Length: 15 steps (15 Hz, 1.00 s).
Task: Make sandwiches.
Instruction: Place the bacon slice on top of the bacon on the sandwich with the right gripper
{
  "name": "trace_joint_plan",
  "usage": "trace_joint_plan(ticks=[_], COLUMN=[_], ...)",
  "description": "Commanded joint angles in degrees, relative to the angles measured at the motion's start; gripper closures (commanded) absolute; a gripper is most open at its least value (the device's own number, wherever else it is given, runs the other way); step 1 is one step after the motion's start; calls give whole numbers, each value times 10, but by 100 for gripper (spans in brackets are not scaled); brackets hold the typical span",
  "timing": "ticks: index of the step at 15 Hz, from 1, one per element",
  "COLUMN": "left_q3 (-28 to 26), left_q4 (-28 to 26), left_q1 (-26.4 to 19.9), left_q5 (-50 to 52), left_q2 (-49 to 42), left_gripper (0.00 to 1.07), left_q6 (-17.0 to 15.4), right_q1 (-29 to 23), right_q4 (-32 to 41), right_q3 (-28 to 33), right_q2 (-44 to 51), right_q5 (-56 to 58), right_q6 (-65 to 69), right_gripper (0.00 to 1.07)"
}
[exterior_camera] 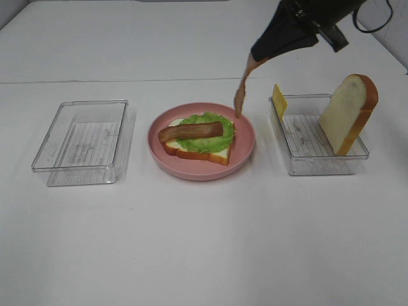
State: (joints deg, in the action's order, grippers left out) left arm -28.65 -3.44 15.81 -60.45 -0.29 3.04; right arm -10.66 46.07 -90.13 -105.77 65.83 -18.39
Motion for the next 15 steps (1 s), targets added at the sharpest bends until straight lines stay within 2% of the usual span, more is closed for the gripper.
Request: trace_joint_plan(ticks=[1,5,9,10,11,15], left_q3=[1,1,1,1,1,1], left_q4=[-3,-3,-3,-3,-3,-3], left_q1=[0,0,0,0,0,0], left_q5=[6,6,6,6,6,6], left_q2=[-12,-12,-12,-12,-12,-12], left_gripper=[35,35,35,35,35,35], left_q6=[0,0,0,0,0,0], right_q1=[-38,-102,-108,-108,-108,-107], right_q4=[67,97,163,191,265,419], right_q3=[-3,-3,-3,-3,-3,-3], right_q2=[-10,-53,-119,-136,-167,-212], right_q5=[-39,-183,-262,-285,-312,-315], right_q6=[-47,-52,-52,-52,-70,-177], right_gripper=[107,107,107,107,107,107])
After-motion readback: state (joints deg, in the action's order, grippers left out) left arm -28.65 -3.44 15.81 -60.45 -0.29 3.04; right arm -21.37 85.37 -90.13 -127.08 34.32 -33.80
